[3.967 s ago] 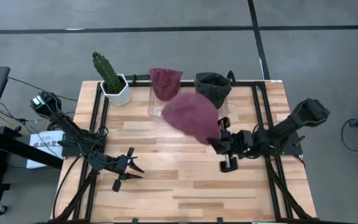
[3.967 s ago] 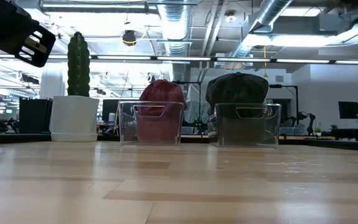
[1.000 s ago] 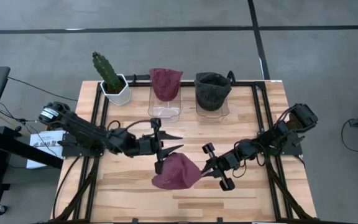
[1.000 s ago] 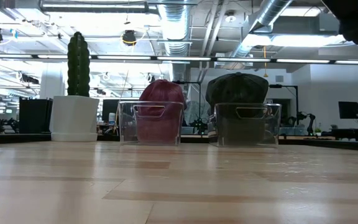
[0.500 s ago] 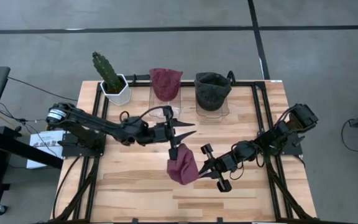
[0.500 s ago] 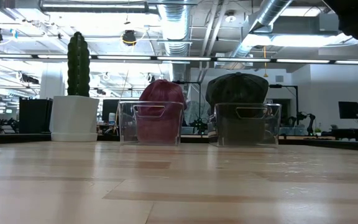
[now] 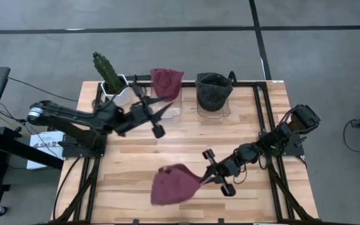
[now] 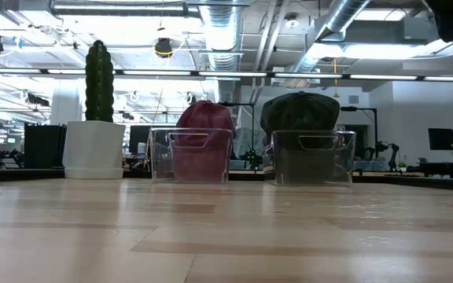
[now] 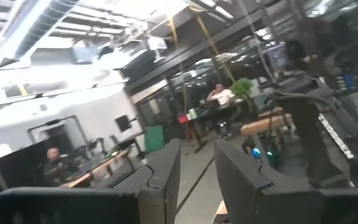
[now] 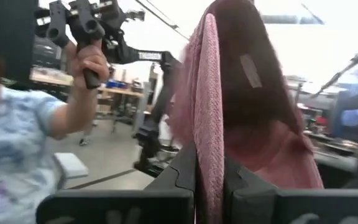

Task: Pick & Place hat
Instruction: Put the red cap into the transparent bin

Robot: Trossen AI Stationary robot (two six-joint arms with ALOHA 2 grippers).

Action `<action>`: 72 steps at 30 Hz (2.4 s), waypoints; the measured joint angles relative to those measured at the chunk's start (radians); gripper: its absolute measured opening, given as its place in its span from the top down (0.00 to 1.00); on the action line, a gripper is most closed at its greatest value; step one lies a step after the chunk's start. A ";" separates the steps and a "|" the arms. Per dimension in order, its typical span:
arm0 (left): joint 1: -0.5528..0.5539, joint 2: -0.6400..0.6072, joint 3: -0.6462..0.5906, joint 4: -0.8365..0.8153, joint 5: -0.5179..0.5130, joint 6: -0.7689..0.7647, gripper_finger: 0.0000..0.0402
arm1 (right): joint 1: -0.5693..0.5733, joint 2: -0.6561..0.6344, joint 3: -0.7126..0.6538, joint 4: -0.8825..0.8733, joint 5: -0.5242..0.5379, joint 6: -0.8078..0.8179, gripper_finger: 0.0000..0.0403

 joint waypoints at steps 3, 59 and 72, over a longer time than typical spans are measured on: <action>-0.002 -0.075 -0.043 -0.015 -0.050 -0.026 0.76 | 0.001 0.000 0.004 0.006 0.018 -0.017 0.99; -0.121 0.057 -0.203 0.195 0.023 -0.118 0.76 | -0.032 0.087 0.175 -0.148 0.315 -0.021 0.99; -0.213 0.127 -0.087 0.381 0.387 -0.121 0.76 | -0.054 0.100 0.183 -0.160 0.344 -0.019 0.99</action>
